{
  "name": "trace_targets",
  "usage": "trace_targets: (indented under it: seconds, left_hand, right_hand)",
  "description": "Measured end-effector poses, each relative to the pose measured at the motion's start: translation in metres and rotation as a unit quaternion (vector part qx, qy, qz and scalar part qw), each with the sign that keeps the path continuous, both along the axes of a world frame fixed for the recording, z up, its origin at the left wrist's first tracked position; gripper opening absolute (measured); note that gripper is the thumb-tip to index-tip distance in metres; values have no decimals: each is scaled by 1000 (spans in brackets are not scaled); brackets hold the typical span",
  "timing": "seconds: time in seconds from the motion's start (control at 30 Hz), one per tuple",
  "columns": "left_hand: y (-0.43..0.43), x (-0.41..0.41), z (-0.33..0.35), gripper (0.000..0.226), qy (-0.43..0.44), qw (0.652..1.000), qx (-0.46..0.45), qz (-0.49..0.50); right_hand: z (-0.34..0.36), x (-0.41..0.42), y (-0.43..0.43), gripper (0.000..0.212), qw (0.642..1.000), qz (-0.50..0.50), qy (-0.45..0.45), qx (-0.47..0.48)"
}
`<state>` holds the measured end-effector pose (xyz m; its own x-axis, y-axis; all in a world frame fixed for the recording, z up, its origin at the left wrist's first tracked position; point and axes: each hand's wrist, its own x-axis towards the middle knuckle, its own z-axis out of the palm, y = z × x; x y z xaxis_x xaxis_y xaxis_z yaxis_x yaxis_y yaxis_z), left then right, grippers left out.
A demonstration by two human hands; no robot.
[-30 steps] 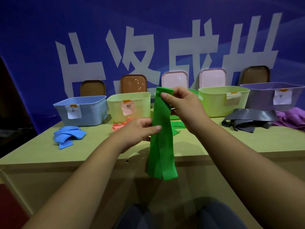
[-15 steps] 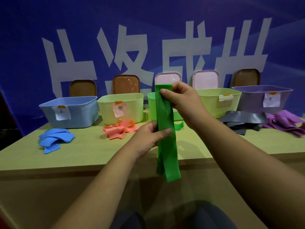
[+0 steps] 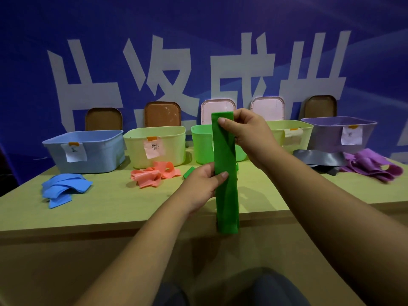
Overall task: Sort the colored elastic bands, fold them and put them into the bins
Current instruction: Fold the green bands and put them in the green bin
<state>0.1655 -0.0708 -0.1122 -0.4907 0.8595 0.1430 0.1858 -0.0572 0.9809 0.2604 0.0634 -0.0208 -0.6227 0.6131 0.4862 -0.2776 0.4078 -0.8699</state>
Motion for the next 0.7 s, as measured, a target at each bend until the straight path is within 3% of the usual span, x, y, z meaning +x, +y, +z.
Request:
trace_targets:
  seconds: [0.43, 0.7]
  left_hand:
    - [6, -19, -3, 26, 92, 995, -39, 22]
    - [32, -24, -18, 14, 129, 988, -65, 48]
  right_hand:
    - [-29, -15, 29, 7, 1000, -20, 6, -19]
    - [-51, -40, 58, 6, 995, -28, 35, -85]
